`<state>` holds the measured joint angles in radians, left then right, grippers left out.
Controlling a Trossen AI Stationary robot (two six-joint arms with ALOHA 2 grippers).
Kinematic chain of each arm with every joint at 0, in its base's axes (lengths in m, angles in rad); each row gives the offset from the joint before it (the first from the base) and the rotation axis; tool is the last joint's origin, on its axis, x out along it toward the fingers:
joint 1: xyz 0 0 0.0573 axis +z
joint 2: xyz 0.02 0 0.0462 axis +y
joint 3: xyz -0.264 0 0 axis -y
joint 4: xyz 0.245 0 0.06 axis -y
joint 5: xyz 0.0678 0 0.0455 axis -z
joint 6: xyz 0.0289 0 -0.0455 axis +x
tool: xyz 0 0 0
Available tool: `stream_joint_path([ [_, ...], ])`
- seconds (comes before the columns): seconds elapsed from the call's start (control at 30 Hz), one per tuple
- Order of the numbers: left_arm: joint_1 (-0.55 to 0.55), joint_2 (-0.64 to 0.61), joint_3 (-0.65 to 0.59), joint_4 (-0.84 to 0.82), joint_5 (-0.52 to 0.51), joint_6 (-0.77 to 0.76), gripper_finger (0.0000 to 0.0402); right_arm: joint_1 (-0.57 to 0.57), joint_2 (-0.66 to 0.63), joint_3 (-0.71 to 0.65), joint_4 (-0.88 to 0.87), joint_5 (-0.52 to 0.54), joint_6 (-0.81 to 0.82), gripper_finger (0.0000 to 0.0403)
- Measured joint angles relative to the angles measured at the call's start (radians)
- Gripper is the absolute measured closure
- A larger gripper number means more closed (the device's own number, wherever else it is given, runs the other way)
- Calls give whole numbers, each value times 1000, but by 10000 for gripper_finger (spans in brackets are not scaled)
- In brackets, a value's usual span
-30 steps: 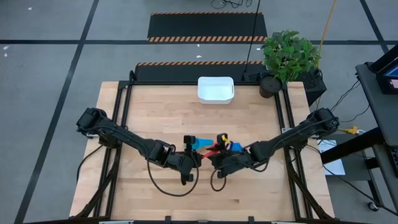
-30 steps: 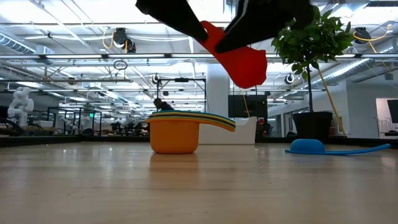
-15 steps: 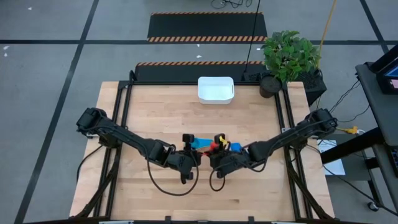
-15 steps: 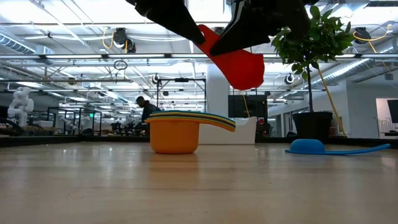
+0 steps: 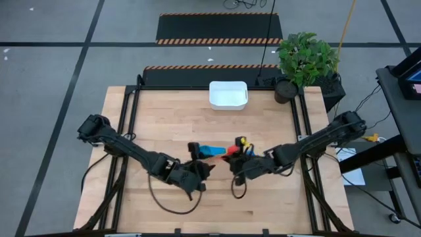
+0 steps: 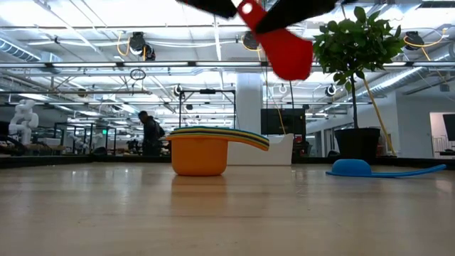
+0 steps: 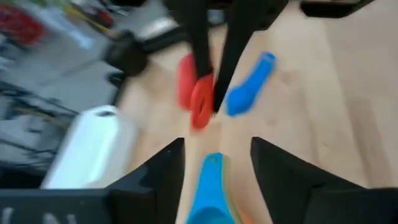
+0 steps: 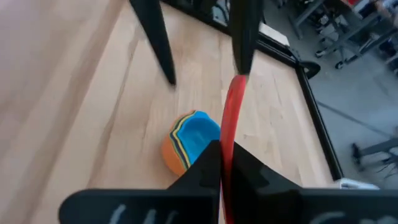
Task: Nest measuring cups in basket
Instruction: Stack the red measuring cup into the light blue measuring cup
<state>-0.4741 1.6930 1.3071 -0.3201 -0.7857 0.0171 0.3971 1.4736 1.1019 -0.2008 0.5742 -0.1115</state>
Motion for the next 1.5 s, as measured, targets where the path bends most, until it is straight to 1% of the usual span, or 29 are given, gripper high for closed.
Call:
stream_joint_path([
  [0.1,-24,-38,0,4,-96,-27,185,6,-74,-9,-16,-29,56,402],
  [0.17,-38,-60,0,2,-122,-59,175,15,-120,-33,11,-58,72,402],
  [0.27,-53,-89,0,1,-139,-75,171,35,-181,-92,113,-78,58,402],
  [0.37,-59,-96,-10,1,-153,-76,173,48,-231,-165,271,-80,17,402],
  [0.47,-56,-94,-38,6,-217,-83,179,49,-265,-243,480,-80,-4,402],
  [0.6,-37,-95,-98,143,-226,-67,182,50,-273,-351,790,-82,-43,401],
  [0.7,-16,-94,-144,335,-197,-65,183,50,-273,-411,960,-88,-82,401],
  [0.73,-7,-94,-160,402,-173,-64,183,49,-273,-425,1008,-102,-90,401],
  [0.83,20,-88,-216,573,-56,-14,181,50,-273,-459,1142,-146,-95,401],
  [0.97,39,-87,-285,784,100,44,168,50,-274,-479,1278,-280,-73,401],
  [1.03,47,-87,-316,899,185,52,160,51,-274,-482,1320,-335,-55,401],
  [1.1,53,-67,-328,999,248,53,153,51,-274,-482,1338,-361,-39,401],
  [1.23,54,10,-304,1093,272,114,145,50,-273,-483,1361,-368,-32,401],
  [1.37,55,102,-266,1187,264,204,144,50,-273,-483,1397,-369,-32,401],
  [1.5,63,157,-228,1278,253,237,144,50,-273,-483,1420,-394,-33,401],
])
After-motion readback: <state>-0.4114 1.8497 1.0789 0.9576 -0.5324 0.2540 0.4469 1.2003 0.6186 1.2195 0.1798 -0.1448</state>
